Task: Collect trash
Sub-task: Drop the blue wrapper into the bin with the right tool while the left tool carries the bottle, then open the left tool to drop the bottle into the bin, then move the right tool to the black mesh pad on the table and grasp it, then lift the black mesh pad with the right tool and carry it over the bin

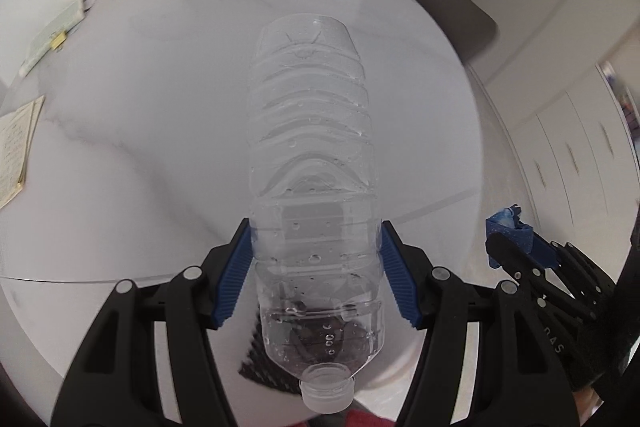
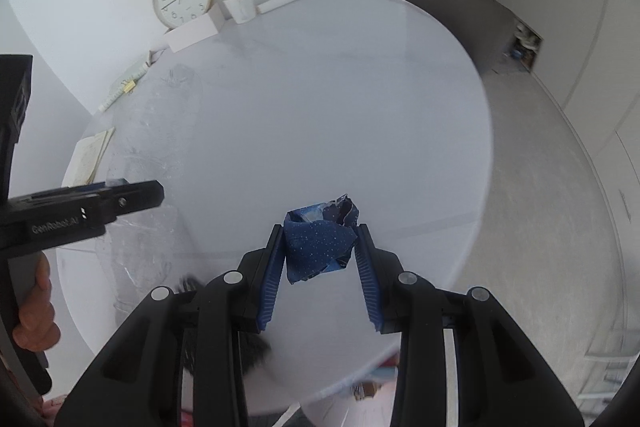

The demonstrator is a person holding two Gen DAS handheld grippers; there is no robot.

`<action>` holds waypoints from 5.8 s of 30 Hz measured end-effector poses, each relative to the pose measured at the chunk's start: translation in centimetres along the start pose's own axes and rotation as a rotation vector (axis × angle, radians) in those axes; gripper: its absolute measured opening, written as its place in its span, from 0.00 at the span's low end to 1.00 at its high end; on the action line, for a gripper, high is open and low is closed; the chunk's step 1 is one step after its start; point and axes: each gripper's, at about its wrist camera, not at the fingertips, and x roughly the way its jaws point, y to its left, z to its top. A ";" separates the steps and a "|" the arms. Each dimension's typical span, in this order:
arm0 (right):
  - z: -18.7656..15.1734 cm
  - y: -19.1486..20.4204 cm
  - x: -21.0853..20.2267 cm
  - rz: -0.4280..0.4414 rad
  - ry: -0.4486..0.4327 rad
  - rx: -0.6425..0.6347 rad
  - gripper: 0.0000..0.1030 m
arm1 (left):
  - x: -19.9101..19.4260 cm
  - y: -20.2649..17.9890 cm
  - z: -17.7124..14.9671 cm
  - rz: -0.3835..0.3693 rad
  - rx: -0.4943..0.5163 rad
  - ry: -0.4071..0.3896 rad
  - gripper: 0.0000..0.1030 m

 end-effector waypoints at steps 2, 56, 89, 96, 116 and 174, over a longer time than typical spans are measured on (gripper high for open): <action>-3.0 -1.4 -1.4 -0.008 0.007 0.037 0.35 | -0.6 -1.8 -2.1 -0.018 0.044 0.008 0.59; -25.8 -14.8 -4.3 -0.180 0.050 0.451 0.83 | 23.1 -19.1 -21.2 0.013 0.629 0.623 0.60; -14.8 0.7 -2.0 0.131 0.040 -0.059 0.98 | -0.3 -0.2 -14.6 0.084 0.176 0.087 0.90; -11.8 9.6 4.9 0.166 0.123 -0.333 0.97 | -2.2 9.5 -12.9 0.109 0.006 0.040 0.90; -9.9 14.0 14.0 -0.073 0.246 -0.157 0.96 | -1.6 20.7 -7.7 0.023 0.199 0.061 0.90; -13.9 -3.1 -8.2 -0.061 -0.060 0.064 0.22 | -2.2 -10.0 -12.3 -0.128 0.404 0.001 0.90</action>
